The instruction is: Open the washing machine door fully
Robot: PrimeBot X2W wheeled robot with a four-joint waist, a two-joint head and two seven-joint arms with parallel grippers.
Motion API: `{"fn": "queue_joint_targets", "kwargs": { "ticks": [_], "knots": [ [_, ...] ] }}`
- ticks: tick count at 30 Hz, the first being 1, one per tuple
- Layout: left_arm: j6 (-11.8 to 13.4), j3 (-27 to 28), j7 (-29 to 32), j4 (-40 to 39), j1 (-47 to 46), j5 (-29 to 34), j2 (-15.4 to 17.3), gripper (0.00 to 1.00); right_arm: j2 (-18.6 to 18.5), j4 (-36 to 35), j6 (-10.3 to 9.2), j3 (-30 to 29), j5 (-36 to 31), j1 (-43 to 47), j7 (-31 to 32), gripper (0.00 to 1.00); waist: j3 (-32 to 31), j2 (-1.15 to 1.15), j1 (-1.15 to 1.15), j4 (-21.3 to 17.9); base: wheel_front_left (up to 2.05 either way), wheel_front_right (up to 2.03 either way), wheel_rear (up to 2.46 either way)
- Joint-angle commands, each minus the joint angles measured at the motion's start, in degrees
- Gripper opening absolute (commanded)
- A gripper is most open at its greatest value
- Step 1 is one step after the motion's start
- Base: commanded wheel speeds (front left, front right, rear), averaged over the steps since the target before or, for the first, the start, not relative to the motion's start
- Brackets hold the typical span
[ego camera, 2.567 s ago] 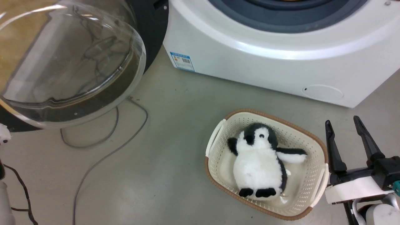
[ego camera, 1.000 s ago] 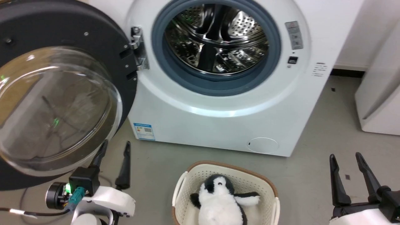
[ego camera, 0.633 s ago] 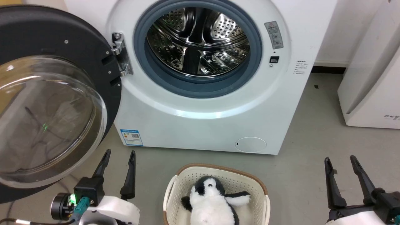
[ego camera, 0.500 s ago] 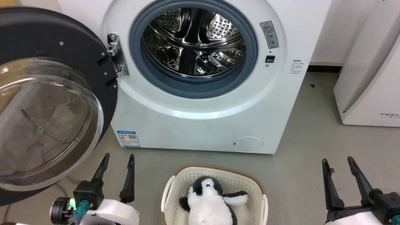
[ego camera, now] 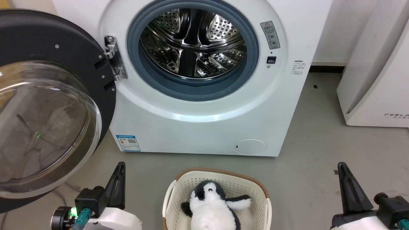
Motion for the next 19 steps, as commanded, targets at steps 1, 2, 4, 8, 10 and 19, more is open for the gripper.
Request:
{"fn": "queue_joint_targets", "kwargs": {
  "ticks": [1,2,4,8,10,19],
  "knots": [
    [0.2,-0.1,0.4,-0.5,0.1,0.2,-0.1,0.0,0.0,-0.1,0.0,0.2,-0.2,-0.2,0.4,0.0,0.0,0.0,0.0,0.0,0.0,0.0,0.0],
    [0.3,-0.1,0.5,-0.6,0.1,0.2,-0.1,0.0,0.0,-0.2,0.0,0.2,-0.2,-0.2,0.5,0.0,0.0,0.0,0.0,-0.1,0.0,0.0,0.0],
    [0.4,-0.1,0.8,-0.8,0.2,0.2,-0.1,0.0,0.0,-0.2,0.0,0.3,-0.3,-0.2,0.7,0.0,0.0,0.0,0.0,-0.1,0.0,0.0,0.0],
    [0.5,-0.2,1.3,-1.3,0.3,0.4,-0.1,0.0,0.0,-0.3,0.0,0.5,-0.4,-0.4,1.2,0.0,0.0,0.0,0.0,-0.2,0.0,0.0,0.0],
    [0.6,-0.2,1.5,-1.5,0.3,0.4,-0.1,0.0,0.0,-0.4,0.01,0.6,-0.5,-0.4,1.4,0.0,0.1,0.0,0.0,-0.3,0.0,0.0,0.0],
    [1.0,-0.3,2.6,-2.5,0.5,0.7,-0.2,0.0,0.0,-0.6,0.01,0.9,-0.8,-0.7,2.5,0.0,0.1,0.0,0.0,-0.5,0.0,0.0,0.0]
  ]
}}
